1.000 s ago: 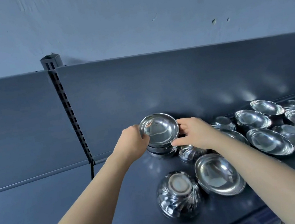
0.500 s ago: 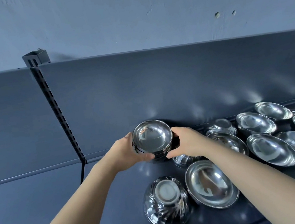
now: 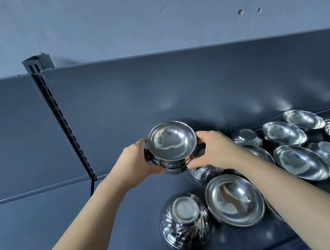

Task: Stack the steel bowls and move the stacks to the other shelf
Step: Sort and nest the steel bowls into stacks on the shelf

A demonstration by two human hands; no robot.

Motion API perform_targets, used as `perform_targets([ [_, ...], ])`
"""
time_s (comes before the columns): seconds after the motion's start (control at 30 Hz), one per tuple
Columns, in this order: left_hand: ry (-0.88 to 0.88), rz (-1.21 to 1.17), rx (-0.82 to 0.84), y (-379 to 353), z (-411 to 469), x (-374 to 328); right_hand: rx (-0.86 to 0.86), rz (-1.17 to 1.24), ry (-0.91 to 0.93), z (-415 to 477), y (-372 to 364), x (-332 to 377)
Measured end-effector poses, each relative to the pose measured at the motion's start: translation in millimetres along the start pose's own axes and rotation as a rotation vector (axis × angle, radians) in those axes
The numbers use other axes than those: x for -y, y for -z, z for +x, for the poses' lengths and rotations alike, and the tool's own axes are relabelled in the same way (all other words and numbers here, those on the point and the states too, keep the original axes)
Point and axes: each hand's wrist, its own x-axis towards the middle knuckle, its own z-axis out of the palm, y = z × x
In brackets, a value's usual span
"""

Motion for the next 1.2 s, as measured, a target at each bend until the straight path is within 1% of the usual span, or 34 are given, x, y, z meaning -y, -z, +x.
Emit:
perform_targets([
  [0.17, -0.112, -0.041, 0.029, 6.6, -18.6, -33.1, -0.056, -0.027, -0.017, -46.6, 33.9, 13.6],
  [0.3, -0.191, -0.058, 0.097, -4.9, -36.9, -58.4, -0.078, -0.073, -0.096, -89.9, 50.0, 10.9],
  [0.47, -0.260, -0.041, 0.186, -33.7, -45.7, -66.2, -0.079, -0.078, -0.195, -132.9, 50.9, -0.3],
  [0.7, -0.255, 0.081, 0.309, -63.0, -42.6, -58.4, -0.094, -0.099, -0.334, -156.9, 23.6, -18.7],
  [1.03, -0.243, 0.236, 0.339, -67.8, -44.9, -59.3, -0.164, -0.218, -0.378, -173.6, 9.1, -13.3],
  [1.1, -0.240, 0.272, 0.326, -65.2, -46.5, -59.9, -0.198, -0.268, -0.369, -180.0, 8.9, -7.9],
  [1.2, -0.246, 0.235, 0.333, -61.5, -50.4, -59.2, -0.273, -0.299, -0.363, -189.4, 3.9, -2.8],
])
